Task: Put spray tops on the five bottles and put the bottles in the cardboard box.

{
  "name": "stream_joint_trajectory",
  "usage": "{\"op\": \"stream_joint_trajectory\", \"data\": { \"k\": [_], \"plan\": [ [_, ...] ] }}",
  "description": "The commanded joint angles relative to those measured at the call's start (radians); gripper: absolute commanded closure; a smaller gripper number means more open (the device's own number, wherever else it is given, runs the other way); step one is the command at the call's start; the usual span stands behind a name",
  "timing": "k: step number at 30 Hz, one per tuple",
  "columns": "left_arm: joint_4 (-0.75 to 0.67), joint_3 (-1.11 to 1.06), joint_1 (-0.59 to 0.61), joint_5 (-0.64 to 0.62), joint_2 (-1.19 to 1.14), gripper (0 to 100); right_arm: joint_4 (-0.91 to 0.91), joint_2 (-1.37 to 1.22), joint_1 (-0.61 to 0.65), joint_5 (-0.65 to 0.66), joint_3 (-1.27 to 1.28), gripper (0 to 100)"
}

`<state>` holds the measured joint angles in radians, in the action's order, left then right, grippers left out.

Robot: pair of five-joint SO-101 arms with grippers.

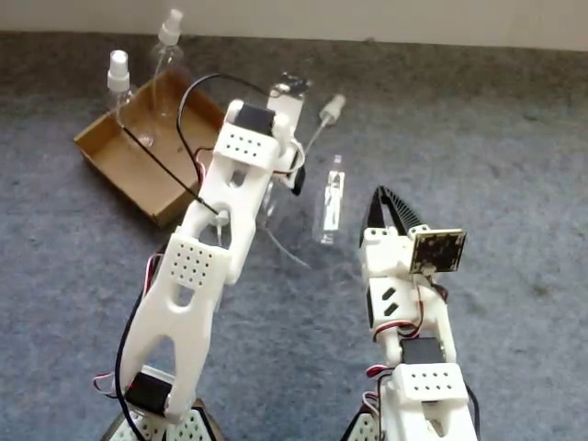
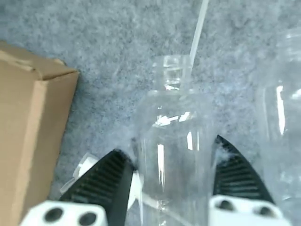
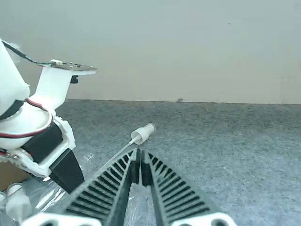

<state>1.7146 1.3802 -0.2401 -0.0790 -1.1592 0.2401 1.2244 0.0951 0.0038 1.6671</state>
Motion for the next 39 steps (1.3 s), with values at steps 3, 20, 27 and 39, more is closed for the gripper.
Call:
{"op": "stream_joint_trajectory", "data": {
  "k": [3, 20, 27, 39],
  "plan": [
    [0.041, 0.102, -0.039, -0.003, 0.148, 89, 0.002, 0.01, 0.024, 0.008, 0.119, 99.0],
    [0.044, -0.312, -0.096, -0.002, 0.654, 89, 0.001, 0.01, 0.027, 0.009, 0.119, 99.0],
    [0.044, -0.615, -0.088, 0.0, 0.957, 89, 0.001, 0.01, 0.027, 0.009, 0.119, 99.0],
    [0.038, -1.213, -0.093, 0.002, 1.403, 88, 0.001, 0.008, 0.027, 0.008, 0.119, 99.0]
  ]
}}
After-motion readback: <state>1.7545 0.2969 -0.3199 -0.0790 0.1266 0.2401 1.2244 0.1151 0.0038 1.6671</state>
